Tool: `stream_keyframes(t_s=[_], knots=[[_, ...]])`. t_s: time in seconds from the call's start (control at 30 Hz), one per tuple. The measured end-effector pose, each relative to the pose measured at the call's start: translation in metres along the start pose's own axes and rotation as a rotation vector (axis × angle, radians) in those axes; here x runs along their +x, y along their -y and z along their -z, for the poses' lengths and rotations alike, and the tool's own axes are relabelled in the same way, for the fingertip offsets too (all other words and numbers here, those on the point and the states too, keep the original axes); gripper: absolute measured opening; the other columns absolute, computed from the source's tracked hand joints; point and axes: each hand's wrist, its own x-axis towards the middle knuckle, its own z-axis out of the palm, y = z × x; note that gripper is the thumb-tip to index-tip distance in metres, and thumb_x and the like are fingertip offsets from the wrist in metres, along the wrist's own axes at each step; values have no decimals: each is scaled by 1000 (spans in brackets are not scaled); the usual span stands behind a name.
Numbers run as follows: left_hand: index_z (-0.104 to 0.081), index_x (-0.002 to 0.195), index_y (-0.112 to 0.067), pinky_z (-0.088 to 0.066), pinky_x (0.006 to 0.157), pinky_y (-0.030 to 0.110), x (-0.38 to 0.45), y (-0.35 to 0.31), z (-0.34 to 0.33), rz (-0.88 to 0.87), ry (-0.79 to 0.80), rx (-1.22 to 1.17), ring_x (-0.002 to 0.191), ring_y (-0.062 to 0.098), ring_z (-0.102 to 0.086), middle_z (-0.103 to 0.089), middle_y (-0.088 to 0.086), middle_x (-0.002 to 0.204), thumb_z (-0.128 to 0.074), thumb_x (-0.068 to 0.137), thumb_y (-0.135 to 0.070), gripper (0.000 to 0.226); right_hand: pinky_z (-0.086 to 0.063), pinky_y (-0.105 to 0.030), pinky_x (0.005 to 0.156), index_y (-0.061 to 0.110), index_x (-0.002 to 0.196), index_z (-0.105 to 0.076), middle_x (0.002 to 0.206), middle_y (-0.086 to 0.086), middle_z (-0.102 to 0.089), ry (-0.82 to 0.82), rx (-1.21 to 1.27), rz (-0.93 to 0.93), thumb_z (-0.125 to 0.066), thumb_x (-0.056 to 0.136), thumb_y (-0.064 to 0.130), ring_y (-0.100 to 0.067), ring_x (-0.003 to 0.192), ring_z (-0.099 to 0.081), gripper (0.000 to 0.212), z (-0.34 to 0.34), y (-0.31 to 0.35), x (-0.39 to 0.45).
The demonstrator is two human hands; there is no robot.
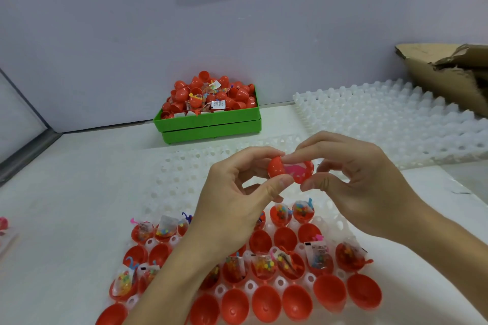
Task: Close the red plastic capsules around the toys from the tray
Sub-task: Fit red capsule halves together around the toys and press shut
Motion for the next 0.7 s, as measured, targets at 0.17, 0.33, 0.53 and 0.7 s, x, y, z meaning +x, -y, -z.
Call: stream_keyframes(t_s=[0.17, 0.33, 0.53, 0.7], knots=[[-71, 104, -21, -56, 62, 20, 0, -2, -1, -2, 0, 6, 78, 11, -68, -73, -4, 88, -72, 77, -23, 27, -55, -31, 70, 32, 109, -66, 92, 13, -70, -40, 9, -16, -78, 75, -1, -14, 91, -67, 48, 0, 2, -1], [-71, 105, -17, -56, 62, 20, 0, -2, -1, -3, -2, 3, 78, 12, -68, -73, 0, 88, -72, 77, -22, 28, -55, -30, 71, 31, 112, -65, 91, 16, -70, -57, -1, -26, -81, 74, 2, -14, 92, -68, 50, 0, 1, -1], [-72, 104, -14, -57, 62, 22, -1, -2, -2, -1, -15, -8, 80, 14, -68, -73, 1, 89, -73, 74, -24, 32, -54, -26, 68, 15, 102, -72, 89, 7, -69, -25, -60, 49, -72, 79, 9, -13, 84, -65, 23, -1, 2, -1], [-72, 103, -19, -57, 62, 21, -1, -2, -3, -5, -13, -12, 79, 13, -69, -73, -2, 88, -72, 77, -24, 26, -53, -23, 69, 14, 108, -70, 91, 5, -69, -26, -127, 100, -69, 84, 11, -11, 83, -63, 24, -2, 1, -2]])
